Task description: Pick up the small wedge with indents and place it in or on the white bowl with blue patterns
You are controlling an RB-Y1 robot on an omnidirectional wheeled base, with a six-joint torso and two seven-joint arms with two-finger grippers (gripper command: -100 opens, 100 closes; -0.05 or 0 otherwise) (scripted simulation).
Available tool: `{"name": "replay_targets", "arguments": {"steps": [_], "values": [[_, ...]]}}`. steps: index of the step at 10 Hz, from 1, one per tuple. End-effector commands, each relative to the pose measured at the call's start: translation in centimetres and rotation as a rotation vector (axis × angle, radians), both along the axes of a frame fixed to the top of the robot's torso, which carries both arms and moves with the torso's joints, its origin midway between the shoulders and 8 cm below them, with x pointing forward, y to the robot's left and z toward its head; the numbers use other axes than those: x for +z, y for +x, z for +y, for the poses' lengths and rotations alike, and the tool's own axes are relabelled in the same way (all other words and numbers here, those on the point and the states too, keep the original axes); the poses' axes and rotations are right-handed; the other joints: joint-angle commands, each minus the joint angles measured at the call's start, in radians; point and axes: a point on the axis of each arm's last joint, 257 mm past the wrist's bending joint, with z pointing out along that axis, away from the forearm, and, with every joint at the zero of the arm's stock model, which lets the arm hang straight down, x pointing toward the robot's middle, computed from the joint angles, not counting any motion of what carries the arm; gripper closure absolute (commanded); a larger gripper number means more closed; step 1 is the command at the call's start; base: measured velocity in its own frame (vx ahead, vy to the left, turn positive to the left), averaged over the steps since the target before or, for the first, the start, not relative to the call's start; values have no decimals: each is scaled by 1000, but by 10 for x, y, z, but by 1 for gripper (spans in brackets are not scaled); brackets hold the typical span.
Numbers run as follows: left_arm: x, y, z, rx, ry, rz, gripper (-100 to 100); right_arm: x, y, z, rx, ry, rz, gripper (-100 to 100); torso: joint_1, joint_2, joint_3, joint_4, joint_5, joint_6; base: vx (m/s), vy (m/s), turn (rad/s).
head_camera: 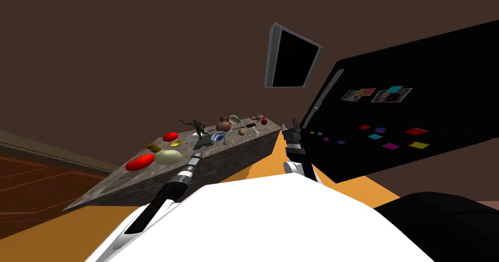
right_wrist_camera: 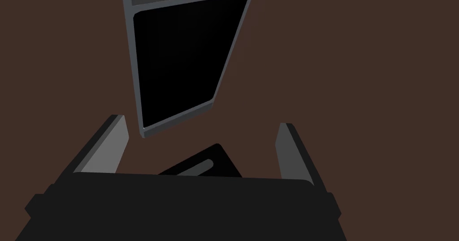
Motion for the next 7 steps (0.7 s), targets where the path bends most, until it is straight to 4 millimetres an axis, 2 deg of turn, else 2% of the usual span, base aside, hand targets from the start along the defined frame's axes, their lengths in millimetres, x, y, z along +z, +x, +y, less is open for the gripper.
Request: {"name": "replay_targets", "arguments": {"steps": [1,2,7], "values": [[-15,-5,10,9,19,66,-100,0,0,0,0,0,0,0,0,0,0,0,0,0,14,-89,-167],[-17,-5,10,12,20,72,-100,0,0,0,0,0,0,0,-1,-1,0,0,0,0,16,-64,-58],[-50,-22,36,43,89,234,-100,0,0,0,0,0,0,0,0,-2,-1,0,0,0,35,-61,-119]]}}
